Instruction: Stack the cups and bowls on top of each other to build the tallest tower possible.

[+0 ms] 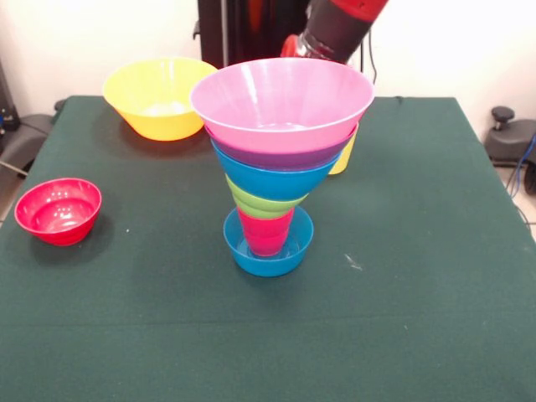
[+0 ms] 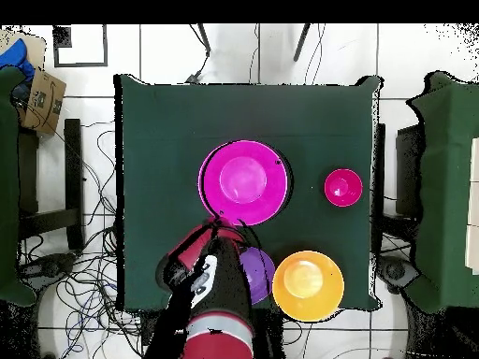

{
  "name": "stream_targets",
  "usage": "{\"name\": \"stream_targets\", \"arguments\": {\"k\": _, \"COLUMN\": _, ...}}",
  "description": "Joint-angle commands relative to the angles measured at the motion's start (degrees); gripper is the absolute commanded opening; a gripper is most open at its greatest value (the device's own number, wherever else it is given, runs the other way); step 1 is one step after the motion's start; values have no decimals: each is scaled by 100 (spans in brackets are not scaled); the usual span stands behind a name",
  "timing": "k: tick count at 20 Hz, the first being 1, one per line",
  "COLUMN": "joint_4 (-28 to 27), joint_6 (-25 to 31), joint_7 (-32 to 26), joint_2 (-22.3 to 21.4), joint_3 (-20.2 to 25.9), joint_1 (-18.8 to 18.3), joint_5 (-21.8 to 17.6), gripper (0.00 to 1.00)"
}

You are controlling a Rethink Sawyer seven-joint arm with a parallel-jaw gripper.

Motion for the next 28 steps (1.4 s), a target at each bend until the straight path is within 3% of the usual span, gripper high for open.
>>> {"name": "stream_targets", "arguments": {"k": 1, "joint_4": -488, "joint_6": -855, "joint_7": 467, "joint_2": 805, "joint_3": 239, "joint_1": -42, "joint_5": -261, "gripper": 100}}
{"name": "stream_targets", "arguments": {"k": 5, "joint_4": -650, "joint_6": -1222, "joint_7": 568, "joint_2": 1084, "joint_3": -70, "joint_1": 179, "joint_5": -392, "gripper": 100}}
{"name": "stream_targets", "arguments": {"k": 15, "joint_4": -743, "joint_6": -1474, "joint_7": 170, "joint_2": 1183, "joint_3": -200, "joint_1": 117, "joint_5": -375, "gripper": 100}}
{"name": "stream_targets", "arguments": {"k": 16, "joint_4": -763, "joint_6": -1483, "joint_7": 134, "joint_2": 1173, "joint_3": -224, "joint_1": 147, "joint_5": -387, "gripper": 0}}
{"name": "stream_targets", "arguments": {"k": 28, "joint_4": -750, "joint_6": -1114, "joint_7": 44, "joint_2": 1044, "joint_3": -92, "joint_1": 90, "joint_5": -109, "gripper": 0}}
